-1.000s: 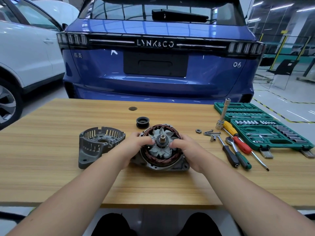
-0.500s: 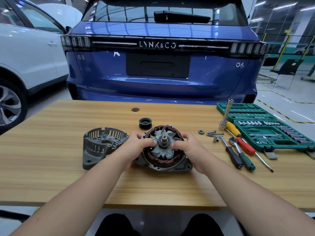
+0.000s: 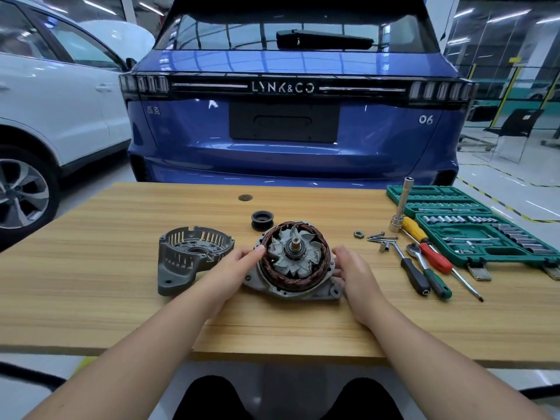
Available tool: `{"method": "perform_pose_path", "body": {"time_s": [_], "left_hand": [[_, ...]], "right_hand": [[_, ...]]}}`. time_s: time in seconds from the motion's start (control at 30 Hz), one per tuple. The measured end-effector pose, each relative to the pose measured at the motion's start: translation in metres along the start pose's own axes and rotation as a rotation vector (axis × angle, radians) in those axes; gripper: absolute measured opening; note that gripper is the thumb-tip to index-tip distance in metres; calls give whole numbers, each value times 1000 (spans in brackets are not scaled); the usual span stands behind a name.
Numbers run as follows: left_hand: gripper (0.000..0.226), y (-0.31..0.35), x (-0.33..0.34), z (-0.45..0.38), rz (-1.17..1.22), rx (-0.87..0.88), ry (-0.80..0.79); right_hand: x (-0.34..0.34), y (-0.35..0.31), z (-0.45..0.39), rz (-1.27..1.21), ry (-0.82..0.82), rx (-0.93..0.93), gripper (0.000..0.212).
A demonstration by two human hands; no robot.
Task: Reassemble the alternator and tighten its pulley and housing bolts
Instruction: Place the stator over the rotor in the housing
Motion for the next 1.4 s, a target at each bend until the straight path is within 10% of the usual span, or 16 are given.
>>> {"method": "perform_pose_path", "body": {"time_s": [0.23,0.4,1.4], "left_hand": [[11,39,-35,25,-664,444,556],[38,20,-54,9,-1328,-5,531],[20,-13,-48,12,-1339,215,694]], "right_hand": [[1,0,2,130,33,-37,68],[2,-4,8,193,49,-79,50],[8,-8,12,269,-4,-88,54]]}}
Point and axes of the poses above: each hand's wrist, its own z-axis away from the middle knuckle, its own x-axis out of the palm, y = z × x, the point moved 5 cm from there along -z, towards the middle knuckle, and after that the axes turned 12 degrees about -y, right-handed, at the moved point
